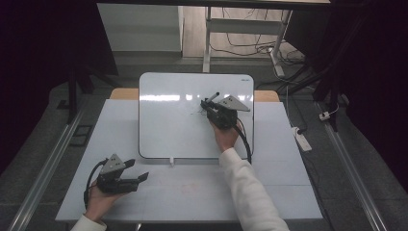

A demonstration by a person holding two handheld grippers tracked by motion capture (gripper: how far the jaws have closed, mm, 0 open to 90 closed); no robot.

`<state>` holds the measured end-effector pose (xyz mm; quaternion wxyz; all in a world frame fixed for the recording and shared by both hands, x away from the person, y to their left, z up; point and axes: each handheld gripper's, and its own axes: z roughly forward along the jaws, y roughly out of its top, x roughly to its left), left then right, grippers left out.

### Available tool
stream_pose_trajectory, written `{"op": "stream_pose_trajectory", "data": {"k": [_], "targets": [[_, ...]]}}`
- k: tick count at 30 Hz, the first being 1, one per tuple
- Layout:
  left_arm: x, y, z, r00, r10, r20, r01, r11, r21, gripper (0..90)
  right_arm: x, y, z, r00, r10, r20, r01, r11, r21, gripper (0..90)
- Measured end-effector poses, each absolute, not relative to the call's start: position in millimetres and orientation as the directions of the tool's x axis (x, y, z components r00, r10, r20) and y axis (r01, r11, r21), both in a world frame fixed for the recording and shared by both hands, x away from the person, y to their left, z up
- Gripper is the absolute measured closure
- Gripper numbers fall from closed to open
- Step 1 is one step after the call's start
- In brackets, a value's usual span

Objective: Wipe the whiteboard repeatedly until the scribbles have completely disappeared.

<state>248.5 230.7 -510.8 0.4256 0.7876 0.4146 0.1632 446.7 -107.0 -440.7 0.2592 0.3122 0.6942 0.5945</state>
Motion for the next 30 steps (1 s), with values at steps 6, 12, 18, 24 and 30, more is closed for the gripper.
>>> {"op": "stream_pose_trajectory", "data": {"k": [6,12,18,24,30], "targets": [[250,230,-512,0.606,0.790,-0.093,0.518,-0.303,0.800,26.3,433,-83,-452,-0.767,0.639,-0.056,0.107,0.214,0.971,77.8],[251,230,-512,0.604,0.791,-0.099,0.520,-0.296,0.801,26.3,441,-97,-447,-0.699,0.715,0.018,0.136,0.108,0.985,77.8],[249,230,-512,0.603,0.792,-0.096,0.518,-0.297,0.802,26.3,431,-76,-454,-0.764,0.643,-0.049,0.113,0.208,0.972,77.8],[250,231,-512,0.602,0.792,-0.098,0.519,-0.296,0.802,26.3,439,-98,-445,-0.697,0.717,-0.021,0.124,0.150,0.981,77.8],[249,231,-511,0.601,0.793,-0.094,0.517,-0.296,0.803,26.3,444,-112,-438,-0.668,0.743,-0.054,0.103,0.164,0.981,77.8]]}}
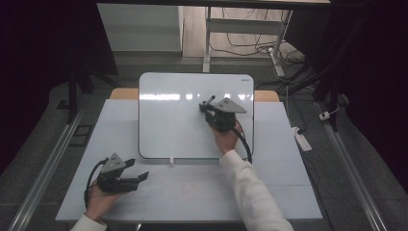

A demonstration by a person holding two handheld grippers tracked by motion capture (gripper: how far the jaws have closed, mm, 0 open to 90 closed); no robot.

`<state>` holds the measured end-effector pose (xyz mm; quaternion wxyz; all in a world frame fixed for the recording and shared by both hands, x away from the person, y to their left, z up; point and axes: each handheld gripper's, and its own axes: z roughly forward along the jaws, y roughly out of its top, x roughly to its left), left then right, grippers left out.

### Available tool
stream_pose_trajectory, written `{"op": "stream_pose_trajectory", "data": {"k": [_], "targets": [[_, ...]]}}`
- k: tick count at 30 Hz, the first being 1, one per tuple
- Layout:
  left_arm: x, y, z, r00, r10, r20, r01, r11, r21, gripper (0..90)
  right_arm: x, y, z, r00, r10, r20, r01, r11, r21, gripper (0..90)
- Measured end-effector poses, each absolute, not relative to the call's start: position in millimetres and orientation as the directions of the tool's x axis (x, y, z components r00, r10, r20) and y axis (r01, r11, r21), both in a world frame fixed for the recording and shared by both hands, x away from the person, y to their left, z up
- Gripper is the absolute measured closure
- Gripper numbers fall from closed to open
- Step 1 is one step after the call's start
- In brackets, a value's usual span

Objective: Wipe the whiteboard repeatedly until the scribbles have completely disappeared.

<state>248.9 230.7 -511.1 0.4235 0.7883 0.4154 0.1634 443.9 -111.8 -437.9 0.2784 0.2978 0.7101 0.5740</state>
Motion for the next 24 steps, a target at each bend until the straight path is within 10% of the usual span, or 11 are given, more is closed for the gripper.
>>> {"op": "stream_pose_trajectory", "data": {"k": [24], "targets": [[249,230,-511,0.604,0.792,-0.092,0.511,-0.297,0.806,26.6,445,-119,-436,-0.670,0.742,-0.028,0.130,0.155,0.979,77.8]]}}
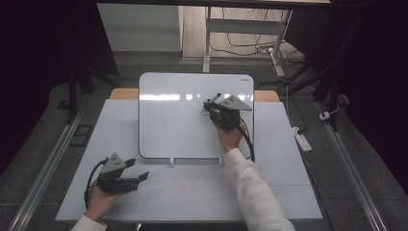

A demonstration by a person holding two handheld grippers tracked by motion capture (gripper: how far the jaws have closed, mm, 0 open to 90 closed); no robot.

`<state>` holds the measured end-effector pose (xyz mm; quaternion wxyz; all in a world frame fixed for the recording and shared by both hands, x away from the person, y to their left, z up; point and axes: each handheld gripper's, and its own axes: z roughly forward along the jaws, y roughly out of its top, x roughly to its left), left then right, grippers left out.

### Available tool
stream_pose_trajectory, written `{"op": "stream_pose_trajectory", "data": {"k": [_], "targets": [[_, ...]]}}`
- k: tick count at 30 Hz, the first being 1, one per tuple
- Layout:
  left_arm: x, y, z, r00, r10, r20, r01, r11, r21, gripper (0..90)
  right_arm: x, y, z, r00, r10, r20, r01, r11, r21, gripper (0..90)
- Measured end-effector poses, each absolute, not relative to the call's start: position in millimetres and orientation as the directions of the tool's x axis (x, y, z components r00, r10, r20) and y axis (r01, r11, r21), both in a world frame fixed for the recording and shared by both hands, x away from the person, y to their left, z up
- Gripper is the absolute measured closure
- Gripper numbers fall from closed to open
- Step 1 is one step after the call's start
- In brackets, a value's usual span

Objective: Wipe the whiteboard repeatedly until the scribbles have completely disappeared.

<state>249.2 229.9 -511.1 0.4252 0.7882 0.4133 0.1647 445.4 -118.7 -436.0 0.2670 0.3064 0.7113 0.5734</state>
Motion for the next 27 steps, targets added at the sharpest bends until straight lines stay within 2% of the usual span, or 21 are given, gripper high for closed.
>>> {"op": "stream_pose_trajectory", "data": {"k": [4,6,10,13,15,19,21,23,25,27], "targets": [[251,229,-512,0.602,0.793,-0.093,0.518,-0.299,0.802,26.6,435,-104,-445,-0.738,0.670,-0.080,0.116,0.242,0.963,77.7],[251,230,-512,0.603,0.792,-0.092,0.516,-0.300,0.802,26.6,433,-103,-445,-0.744,0.658,-0.116,0.095,0.276,0.957,77.8],[250,230,-511,0.601,0.794,-0.093,0.515,-0.297,0.804,26.6,441,-118,-440,-0.671,0.741,-0.025,0.135,0.155,0.979,77.8],[251,229,-512,0.602,0.793,-0.095,0.518,-0.297,0.802,26.6,433,-98,-447,-0.734,0.676,-0.068,0.115,0.222,0.968,77.8],[251,229,-512,0.602,0.793,-0.093,0.517,-0.299,0.802,26.6,430,-91,-448,-0.739,0.663,-0.122,0.083,0.269,0.960,77.7],[250,231,-512,0.600,0.795,-0.095,0.515,-0.292,0.806,26.6,441,-114,-440,-0.659,0.748,-0.078,0.095,0.186,0.978,77.8],[251,231,-512,0.602,0.793,-0.095,0.516,-0.295,0.804,26.6,444,-120,-438,-0.650,0.759,-0.031,0.113,0.138,0.984,77.7],[252,230,-513,0.602,0.792,-0.095,0.519,-0.298,0.802,26.6,439,-110,-443,-0.685,0.727,-0.050,0.115,0.175,0.978,77.7],[252,229,-513,0.604,0.791,-0.094,0.518,-0.300,0.801,26.6,433,-99,-446,-0.716,0.688,-0.117,0.080,0.248,0.966,77.8],[251,229,-512,0.604,0.792,-0.092,0.516,-0.301,0.802,26.6,437,-106,-442,-0.699,0.706,-0.111,0.081,0.233,0.969,77.8]]}}
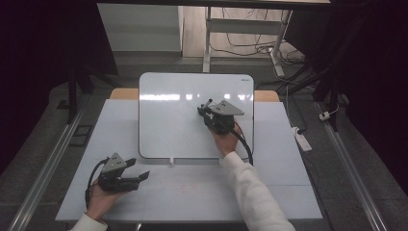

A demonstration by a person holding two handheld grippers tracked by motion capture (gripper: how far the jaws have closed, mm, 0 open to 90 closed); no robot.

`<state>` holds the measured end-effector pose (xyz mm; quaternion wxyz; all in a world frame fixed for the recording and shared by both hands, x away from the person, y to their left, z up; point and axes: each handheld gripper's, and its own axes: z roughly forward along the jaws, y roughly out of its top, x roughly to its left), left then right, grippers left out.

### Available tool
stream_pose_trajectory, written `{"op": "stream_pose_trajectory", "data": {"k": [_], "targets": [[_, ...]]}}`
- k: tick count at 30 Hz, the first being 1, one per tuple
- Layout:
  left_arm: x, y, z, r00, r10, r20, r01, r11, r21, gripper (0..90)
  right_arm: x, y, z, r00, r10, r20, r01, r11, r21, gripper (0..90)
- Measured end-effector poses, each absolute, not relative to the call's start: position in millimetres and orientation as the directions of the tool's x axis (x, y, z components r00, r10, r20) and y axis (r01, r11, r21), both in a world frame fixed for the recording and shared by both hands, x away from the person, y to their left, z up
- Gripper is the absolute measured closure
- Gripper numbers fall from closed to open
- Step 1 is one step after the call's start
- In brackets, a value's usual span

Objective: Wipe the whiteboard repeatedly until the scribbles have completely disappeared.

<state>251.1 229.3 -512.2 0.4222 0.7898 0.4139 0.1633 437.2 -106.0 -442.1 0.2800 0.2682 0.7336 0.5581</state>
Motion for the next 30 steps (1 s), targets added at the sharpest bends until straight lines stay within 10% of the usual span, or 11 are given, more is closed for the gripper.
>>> {"op": "stream_pose_trajectory", "data": {"k": [4,30], "targets": [[251,230,-512,0.601,0.794,-0.096,0.516,-0.293,0.805,26.6,453,-142,-432,-0.601,0.799,-0.005,0.116,0.093,0.989,77.8],[252,230,-512,0.600,0.795,-0.095,0.518,-0.295,0.803,26.6,445,-152,-433,-0.630,0.773,-0.079,0.105,0.185,0.977,77.7]]}}
